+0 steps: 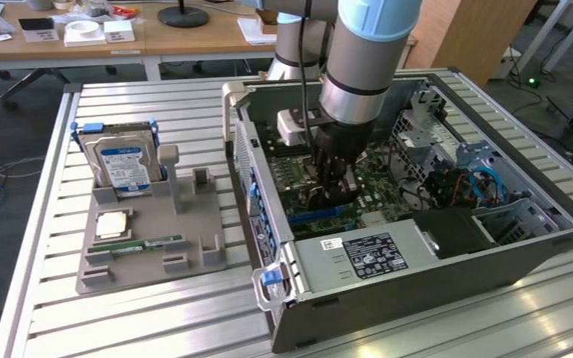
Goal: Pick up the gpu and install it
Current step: 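Insert the gpu into the slot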
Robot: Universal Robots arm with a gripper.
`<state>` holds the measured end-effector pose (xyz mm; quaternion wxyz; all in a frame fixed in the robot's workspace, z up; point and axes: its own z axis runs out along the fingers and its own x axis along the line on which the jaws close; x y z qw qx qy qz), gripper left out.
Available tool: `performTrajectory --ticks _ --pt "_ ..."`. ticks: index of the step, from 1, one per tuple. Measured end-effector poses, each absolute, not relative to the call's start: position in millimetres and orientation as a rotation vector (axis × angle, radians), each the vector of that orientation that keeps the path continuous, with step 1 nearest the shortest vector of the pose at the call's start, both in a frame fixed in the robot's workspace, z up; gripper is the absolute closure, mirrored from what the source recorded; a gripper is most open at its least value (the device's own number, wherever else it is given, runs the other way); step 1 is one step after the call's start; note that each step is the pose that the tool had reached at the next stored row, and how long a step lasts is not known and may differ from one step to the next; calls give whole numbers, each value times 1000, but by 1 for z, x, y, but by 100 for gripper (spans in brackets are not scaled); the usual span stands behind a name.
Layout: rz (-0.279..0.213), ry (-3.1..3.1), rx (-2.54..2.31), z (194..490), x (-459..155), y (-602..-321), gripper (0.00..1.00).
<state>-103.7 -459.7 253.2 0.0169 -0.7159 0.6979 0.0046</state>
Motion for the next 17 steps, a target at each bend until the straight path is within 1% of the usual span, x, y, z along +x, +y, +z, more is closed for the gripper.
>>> performTrajectory --ticks 17 --pt "8 2167 -2223 251 -105 -460 74"
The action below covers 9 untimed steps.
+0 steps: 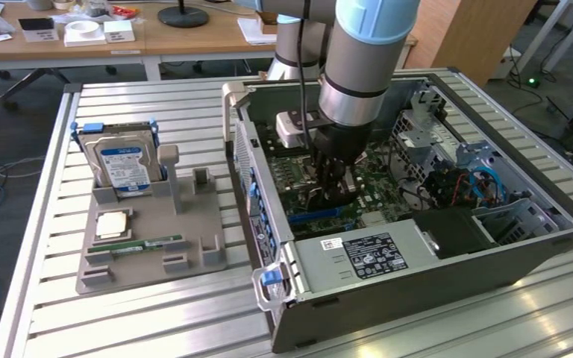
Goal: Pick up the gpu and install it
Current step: 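Insert the gpu into the slot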
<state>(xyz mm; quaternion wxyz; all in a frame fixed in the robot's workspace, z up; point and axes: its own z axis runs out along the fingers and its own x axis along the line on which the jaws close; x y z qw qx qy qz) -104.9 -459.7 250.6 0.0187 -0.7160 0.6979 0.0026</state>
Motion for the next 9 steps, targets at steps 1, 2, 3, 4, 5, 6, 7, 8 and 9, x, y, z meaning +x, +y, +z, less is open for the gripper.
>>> performTrajectory --ticks 1,2,3,4,5,6,7,8,9 --pt "8 2167 -2223 251 -105 -460 74" --pt "8 2167 -2222 250 -105 -460 74" --pt "8 2168 -2222 250 -105 -460 74" --pt "8 2169 -2221 250 -105 -460 74" --pt "8 2170 -2220 250 -105 -460 74" --pt "8 2170 -2219 250 -105 -460 74" --pt "8 2171 -2219 250 -105 -460 74" --pt "8 2172 -2218 250 -105 -460 74" --pt "8 2172 -2217 250 -105 -460 74"
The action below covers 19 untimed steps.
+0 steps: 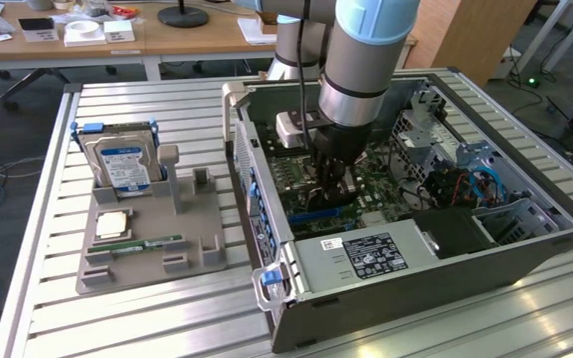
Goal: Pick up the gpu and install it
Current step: 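Insert the gpu into the slot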
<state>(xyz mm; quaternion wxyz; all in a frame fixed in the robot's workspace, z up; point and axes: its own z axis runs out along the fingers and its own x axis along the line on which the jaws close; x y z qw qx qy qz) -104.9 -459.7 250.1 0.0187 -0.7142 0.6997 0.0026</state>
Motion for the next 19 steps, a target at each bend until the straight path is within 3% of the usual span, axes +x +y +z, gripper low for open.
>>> performTrajectory --ticks 19 --pt "7 2207 -2182 250 -105 -461 74"
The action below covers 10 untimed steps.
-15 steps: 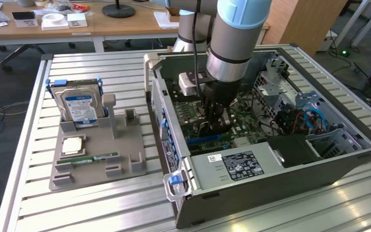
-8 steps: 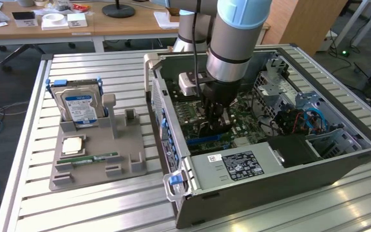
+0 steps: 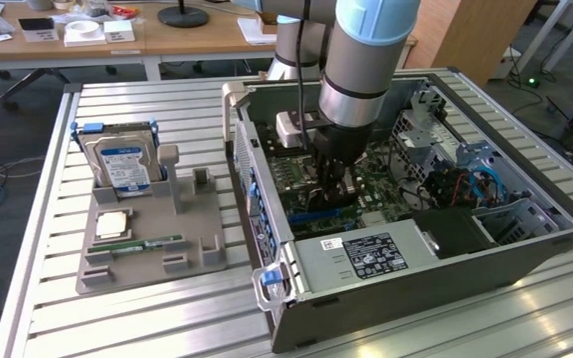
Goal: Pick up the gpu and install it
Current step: 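Insert the gpu into the slot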
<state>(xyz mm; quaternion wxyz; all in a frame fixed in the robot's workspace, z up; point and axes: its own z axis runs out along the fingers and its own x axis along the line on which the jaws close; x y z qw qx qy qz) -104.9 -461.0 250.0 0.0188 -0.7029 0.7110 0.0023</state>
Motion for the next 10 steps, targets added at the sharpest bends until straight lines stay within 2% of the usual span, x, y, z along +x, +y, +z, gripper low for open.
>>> performTrajectory --ticks 10 --pt "6 2229 -2160 250 -105 -462 74"
